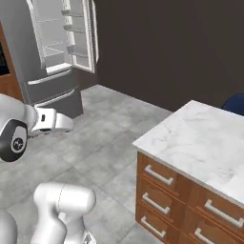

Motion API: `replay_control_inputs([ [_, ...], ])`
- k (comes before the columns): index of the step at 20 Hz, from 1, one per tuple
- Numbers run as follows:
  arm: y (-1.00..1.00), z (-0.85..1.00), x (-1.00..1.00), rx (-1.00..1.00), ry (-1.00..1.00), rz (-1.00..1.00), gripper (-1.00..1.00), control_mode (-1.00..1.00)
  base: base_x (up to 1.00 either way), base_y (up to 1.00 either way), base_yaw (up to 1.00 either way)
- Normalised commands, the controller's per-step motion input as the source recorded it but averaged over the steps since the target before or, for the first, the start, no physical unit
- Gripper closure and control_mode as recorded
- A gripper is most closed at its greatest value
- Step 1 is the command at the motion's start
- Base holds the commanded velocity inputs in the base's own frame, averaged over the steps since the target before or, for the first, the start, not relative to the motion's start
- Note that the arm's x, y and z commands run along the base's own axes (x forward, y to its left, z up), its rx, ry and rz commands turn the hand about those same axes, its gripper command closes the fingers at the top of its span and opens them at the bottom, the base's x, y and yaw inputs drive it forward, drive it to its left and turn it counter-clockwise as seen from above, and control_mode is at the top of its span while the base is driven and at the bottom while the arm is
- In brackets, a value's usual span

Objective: Retrieve the sausage and cheese from the fridge and place them on the cutting board on the counter.

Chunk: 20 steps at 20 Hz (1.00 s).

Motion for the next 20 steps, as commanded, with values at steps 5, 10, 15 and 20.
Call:
replay_control_inputs([
  [5, 0.00, 0.00, 0.00, 0.00, 0.00, 0.00, -1.00, 1.00, 1.00, 1.00, 0.27],
  [10, 0.00, 0.00, 0.00, 0.00, 0.00, 0.00, -1.00, 1.00, 1.00, 0.88, 0.04],
  [15, 0.00, 0.00, 0.00, 0.00, 0.00, 0.00, -1.00, 1.00, 1.00, 0.38, -0.05],
  [20, 0.00, 0.00, 0.00, 0.00, 0.00, 0.00, -1.00, 1.00, 1.00, 0.07, -0.04],
])
